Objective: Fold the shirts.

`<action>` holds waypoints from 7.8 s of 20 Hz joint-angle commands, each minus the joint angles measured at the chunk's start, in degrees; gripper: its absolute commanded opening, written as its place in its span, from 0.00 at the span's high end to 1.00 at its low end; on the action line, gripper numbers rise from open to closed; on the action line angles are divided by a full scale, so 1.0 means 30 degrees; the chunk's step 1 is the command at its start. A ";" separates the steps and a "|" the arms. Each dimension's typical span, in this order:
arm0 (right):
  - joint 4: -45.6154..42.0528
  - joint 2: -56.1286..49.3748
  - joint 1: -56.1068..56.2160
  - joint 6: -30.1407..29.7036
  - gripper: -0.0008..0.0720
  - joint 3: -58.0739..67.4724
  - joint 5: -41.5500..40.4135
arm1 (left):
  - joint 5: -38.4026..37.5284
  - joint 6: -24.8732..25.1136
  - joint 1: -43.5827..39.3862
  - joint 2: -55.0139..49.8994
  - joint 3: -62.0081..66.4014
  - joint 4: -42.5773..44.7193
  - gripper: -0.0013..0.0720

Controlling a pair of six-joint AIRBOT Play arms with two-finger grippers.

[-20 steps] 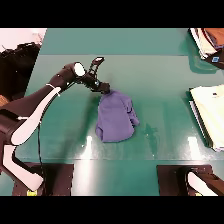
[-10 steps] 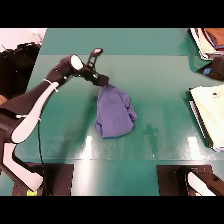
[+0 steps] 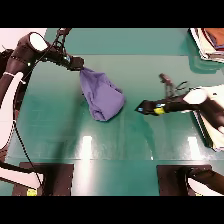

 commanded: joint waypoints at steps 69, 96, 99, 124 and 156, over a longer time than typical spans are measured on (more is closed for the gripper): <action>-0.7745 -0.4466 0.1071 0.3279 0.96 1.2036 0.7715 | 0.2696 0.4619 0.2091 0.2215 -1.2910 -0.4160 0.27; -1.1956 0.4852 -0.2004 0.3198 0.97 2.3045 0.8568 | 0.1137 0.1880 0.5049 1.6895 0.5064 -0.3315 0.94; -1.1795 0.2929 -0.1989 0.3526 0.97 2.3037 0.9464 | -0.0364 0.1392 0.5056 1.5467 0.4240 -0.1719 0.94; -0.3883 -0.3978 -0.5967 -0.0036 0.42 1.2080 0.6688 | -0.1355 0.1086 0.6426 0.7519 -1.2123 -0.0459 0.47; -0.3708 0.6768 -1.6684 0.0262 0.29 -0.8429 0.6717 | 0.0889 0.1479 0.6382 1.0069 -1.8338 -0.3730 0.94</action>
